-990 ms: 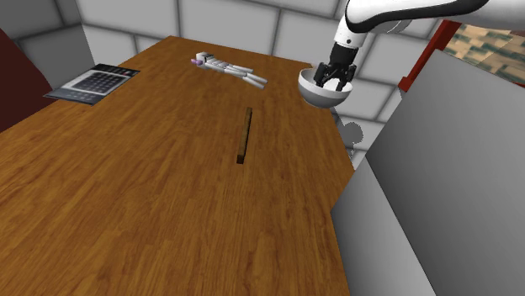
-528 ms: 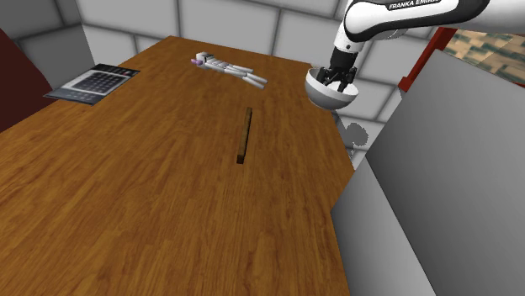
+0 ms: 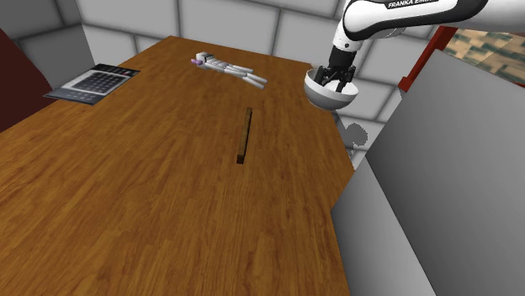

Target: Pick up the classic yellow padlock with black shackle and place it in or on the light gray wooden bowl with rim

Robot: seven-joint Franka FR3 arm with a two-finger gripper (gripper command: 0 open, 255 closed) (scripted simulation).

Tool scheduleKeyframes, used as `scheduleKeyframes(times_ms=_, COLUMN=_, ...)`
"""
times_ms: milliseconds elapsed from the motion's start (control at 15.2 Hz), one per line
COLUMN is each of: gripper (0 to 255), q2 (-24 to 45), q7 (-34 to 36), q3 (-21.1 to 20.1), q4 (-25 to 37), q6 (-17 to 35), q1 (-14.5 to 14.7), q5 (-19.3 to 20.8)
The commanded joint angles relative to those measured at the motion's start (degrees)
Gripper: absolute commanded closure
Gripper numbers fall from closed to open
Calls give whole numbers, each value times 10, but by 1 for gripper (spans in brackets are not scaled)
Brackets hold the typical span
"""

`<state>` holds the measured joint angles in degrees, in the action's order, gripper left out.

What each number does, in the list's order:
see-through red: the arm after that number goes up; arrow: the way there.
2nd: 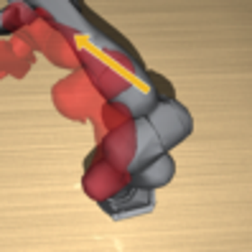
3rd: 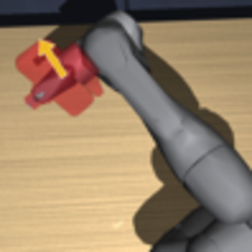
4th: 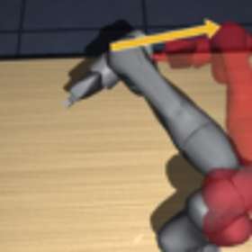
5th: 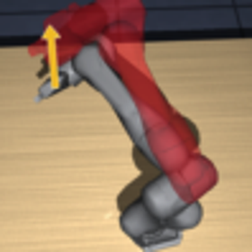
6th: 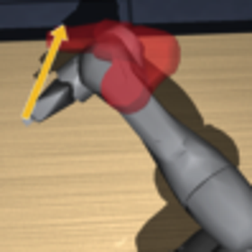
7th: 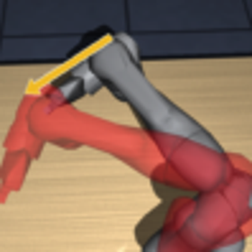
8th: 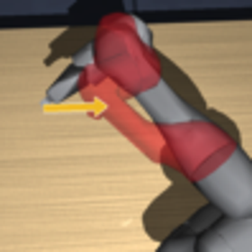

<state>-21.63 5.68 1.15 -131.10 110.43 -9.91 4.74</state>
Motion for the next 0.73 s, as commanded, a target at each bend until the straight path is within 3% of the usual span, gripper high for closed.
scheduleKeyframes(times_ms=0, gripper=255, q2=7, q7=0, q3=-2, q4=-5, q6=-2, q1=2, q5=-37)
scheduleKeyframes(times_ms=264, gripper=255, q2=-1, q7=-3, q3=7, q4=-15, q6=1, q1=6, q5=-34)
scheduleKeyframes(times_ms=660, gripper=255, q2=-7, q7=-2, q3=11, q4=26, q6=-46, q1=11, q5=-32)
